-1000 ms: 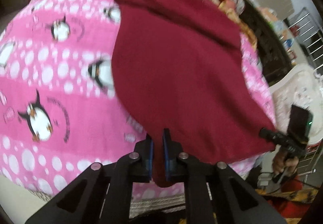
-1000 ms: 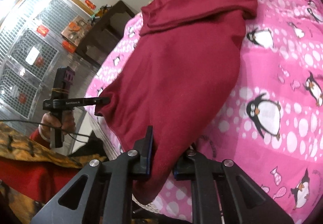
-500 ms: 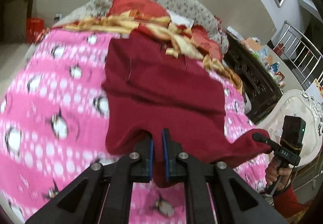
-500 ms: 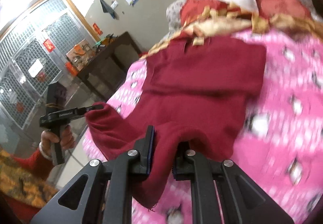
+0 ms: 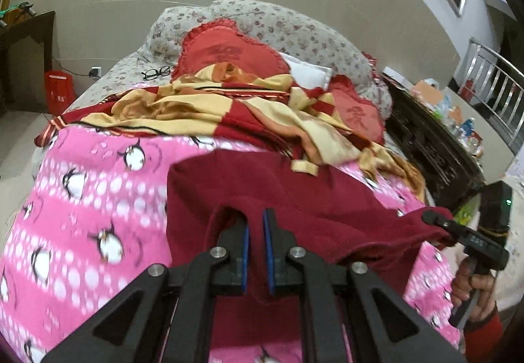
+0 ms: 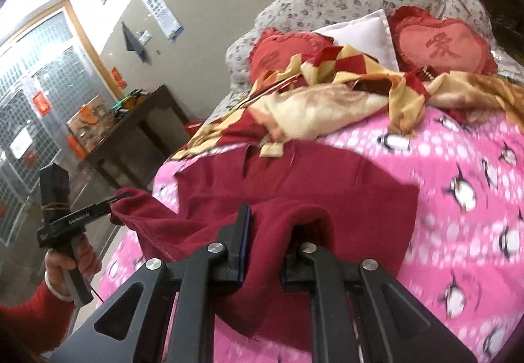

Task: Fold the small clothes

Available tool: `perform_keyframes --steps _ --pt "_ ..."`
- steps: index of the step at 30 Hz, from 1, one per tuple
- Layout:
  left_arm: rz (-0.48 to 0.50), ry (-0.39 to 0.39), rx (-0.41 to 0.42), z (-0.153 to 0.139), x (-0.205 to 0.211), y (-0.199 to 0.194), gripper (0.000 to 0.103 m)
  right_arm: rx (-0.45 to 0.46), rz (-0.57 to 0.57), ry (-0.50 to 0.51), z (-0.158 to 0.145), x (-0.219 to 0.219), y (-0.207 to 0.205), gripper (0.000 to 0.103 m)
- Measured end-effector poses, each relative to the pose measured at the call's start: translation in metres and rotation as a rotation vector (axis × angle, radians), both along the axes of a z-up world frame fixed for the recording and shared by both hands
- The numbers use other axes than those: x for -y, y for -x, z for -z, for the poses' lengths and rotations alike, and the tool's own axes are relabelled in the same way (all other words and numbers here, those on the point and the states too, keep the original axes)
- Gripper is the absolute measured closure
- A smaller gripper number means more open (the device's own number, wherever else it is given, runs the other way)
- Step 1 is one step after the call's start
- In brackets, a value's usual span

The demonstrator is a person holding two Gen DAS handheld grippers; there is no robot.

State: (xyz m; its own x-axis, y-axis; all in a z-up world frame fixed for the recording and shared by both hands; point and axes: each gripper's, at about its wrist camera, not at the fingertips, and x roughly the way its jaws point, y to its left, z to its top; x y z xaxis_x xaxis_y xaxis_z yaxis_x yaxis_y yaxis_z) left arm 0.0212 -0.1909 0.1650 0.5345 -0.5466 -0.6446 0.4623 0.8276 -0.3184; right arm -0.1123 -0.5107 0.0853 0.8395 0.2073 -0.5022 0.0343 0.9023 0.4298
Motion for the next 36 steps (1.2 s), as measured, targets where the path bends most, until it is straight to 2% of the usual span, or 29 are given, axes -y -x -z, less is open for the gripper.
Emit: perform_keyframes --steps 4,10,15,18,19,21,22,23,24,26,27,29,33,36 --pt "-0.016 -0.028 -0.033 0.016 0.019 -0.04 0.095 -0.037 0.035 -0.022 0.006 0.018 -0.033 0.074" --pt "-0.025 -0.072 -0.068 0.038 0.039 -0.076 0.095 -0.107 0.081 -0.1 0.032 0.044 -0.074 0.074" --pt "-0.019 -0.029 -0.14 0.048 0.035 -0.093 0.089 -0.16 0.102 -0.197 0.045 0.062 -0.093 0.07" --pt "-0.01 0.004 -0.164 0.044 0.028 -0.095 0.085 -0.128 0.087 -0.274 0.04 0.072 -0.089 0.067" --pt "-0.001 0.005 -0.149 0.041 0.027 -0.093 0.081 -0.118 0.079 -0.287 0.038 0.074 -0.086 0.066" --pt "-0.001 -0.01 -0.101 0.032 0.025 -0.088 0.056 -0.102 0.065 -0.277 0.032 0.073 -0.082 0.065" --pt "-0.015 -0.016 -0.073 0.028 0.023 -0.086 0.029 -0.096 0.055 -0.263 0.029 0.072 -0.08 0.065" --pt "-0.038 -0.002 -0.034 0.023 0.02 -0.084 0.019 -0.091 0.045 -0.252 0.027 0.07 -0.08 0.064" --pt "-0.054 0.026 -0.005 0.018 0.015 -0.082 0.018 -0.086 0.032 -0.255 0.026 0.069 -0.08 0.063" --pt "-0.061 0.029 -0.024 0.016 0.013 -0.087 0.018 -0.081 0.001 -0.3 0.025 0.068 -0.084 0.042" --pt "-0.067 0.024 -0.033 0.015 0.012 -0.088 0.018 -0.084 -0.01 -0.33 0.026 0.068 -0.086 0.04" --pt "-0.081 0.025 -0.03 0.014 0.009 -0.088 0.018 -0.076 0.017 -0.366 0.022 0.075 -0.087 0.04" --pt "-0.077 0.021 -0.01 0.01 0.006 -0.08 0.018 0.053 0.135 -0.384 -0.003 0.098 -0.064 0.039" --pt "-0.044 0.02 0.013 0.01 0.014 -0.07 0.018 0.039 0.129 -0.277 -0.014 0.088 -0.057 0.04"
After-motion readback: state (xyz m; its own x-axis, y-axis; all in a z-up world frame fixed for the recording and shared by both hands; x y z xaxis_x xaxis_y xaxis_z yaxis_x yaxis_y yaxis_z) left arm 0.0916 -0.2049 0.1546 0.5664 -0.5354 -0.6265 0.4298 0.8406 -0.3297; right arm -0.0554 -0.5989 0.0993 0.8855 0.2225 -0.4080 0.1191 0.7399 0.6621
